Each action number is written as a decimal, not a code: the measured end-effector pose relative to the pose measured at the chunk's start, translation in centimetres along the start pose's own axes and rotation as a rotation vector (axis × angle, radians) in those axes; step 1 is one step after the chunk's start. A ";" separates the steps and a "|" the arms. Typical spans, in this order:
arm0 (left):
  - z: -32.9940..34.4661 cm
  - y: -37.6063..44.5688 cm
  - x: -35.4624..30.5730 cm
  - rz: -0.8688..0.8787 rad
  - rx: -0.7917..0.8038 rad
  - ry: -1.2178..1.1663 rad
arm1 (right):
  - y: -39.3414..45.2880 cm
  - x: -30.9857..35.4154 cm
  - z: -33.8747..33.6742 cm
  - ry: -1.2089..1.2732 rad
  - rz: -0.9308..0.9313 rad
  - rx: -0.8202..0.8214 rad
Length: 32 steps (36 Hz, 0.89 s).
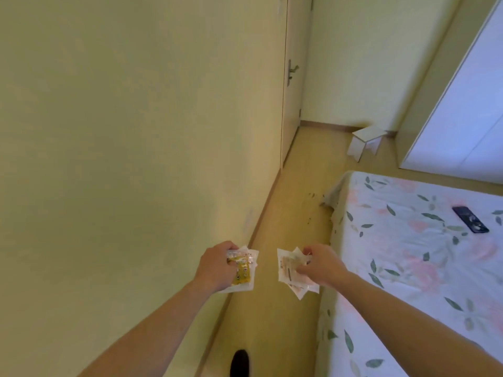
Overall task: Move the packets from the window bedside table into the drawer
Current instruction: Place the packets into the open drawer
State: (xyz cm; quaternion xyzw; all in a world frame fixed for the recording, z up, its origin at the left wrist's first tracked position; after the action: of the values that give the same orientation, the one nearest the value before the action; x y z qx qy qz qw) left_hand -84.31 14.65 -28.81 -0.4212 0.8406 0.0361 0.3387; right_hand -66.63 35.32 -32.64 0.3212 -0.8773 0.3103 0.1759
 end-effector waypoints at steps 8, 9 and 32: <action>-0.8 15.1 -3.5 0.127 0.089 0.064 | 8.4 1.1 -4.6 0.142 0.169 -0.092; -0.5 16.7 -4.4 0.141 0.103 0.074 | 9.0 0.7 -5.4 0.150 0.188 -0.100; 8.7 54.7 -30.8 0.316 0.242 0.069 | 36.6 -12.3 -32.0 0.206 0.406 -0.243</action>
State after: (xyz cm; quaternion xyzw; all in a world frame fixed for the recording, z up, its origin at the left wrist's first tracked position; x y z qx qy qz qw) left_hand -106.92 73.86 -29.33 -0.2413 0.9056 -0.0271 0.3478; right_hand -78.79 83.95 -30.83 0.0819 -0.9321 0.2624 0.2359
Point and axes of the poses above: each hand's wrist, its own y-axis towards the middle knuckle, its own z-axis out of the palm, x = y × z, the point moved 10 cm from there along y, towards the middle knuckle, and after that the axes turned 2 degrees about z, right-handed, at the moved point
